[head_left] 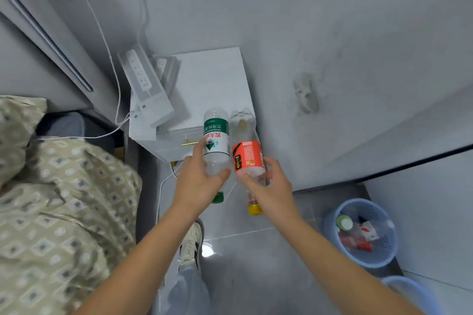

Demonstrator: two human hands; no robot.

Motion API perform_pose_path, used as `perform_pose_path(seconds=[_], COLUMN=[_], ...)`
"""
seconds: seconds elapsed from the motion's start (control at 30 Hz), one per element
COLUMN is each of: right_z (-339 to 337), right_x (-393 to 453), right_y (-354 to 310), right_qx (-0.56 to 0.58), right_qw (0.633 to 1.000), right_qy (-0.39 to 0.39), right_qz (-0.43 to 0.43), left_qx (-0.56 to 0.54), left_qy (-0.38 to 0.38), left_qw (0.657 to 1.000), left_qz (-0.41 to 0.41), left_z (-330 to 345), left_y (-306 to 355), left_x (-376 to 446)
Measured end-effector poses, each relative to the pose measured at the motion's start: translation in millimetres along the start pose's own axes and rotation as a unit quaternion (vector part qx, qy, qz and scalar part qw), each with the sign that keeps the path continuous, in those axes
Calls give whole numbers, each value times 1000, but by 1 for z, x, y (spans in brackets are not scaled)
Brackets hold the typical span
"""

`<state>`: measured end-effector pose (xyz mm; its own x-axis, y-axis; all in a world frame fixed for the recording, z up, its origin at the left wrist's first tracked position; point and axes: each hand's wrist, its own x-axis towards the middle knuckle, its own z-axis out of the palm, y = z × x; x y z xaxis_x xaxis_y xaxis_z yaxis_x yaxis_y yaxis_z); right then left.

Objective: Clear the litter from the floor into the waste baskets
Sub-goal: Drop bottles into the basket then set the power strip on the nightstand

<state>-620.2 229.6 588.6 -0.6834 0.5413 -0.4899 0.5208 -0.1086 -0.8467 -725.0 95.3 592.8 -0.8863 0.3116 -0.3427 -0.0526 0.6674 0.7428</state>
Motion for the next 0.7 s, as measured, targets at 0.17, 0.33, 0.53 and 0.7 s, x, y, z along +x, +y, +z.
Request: perform_pose_path(seconds=[0.17, 0.33, 0.53, 0.7], right_z=[-50, -108, -208, -288], right_x=[-54, -103, -130, -107], right_y=[54, 130, 202, 261], right_qx=[-23, -18, 23, 6], right_qw=[1000, 997, 987, 970], right_qy=[4, 12, 114, 175], right_qz=[7, 72, 115, 171], left_qx=[-3, 30, 109, 149], left_qy=[-12, -59, -173, -250], left_qw=[999, 995, 979, 957], left_qz=[-35, -81, -15, 17], left_z=[51, 124, 239, 343], left_y=[-5, -2, 34, 45], left_x=[-74, -147, -185, -159])
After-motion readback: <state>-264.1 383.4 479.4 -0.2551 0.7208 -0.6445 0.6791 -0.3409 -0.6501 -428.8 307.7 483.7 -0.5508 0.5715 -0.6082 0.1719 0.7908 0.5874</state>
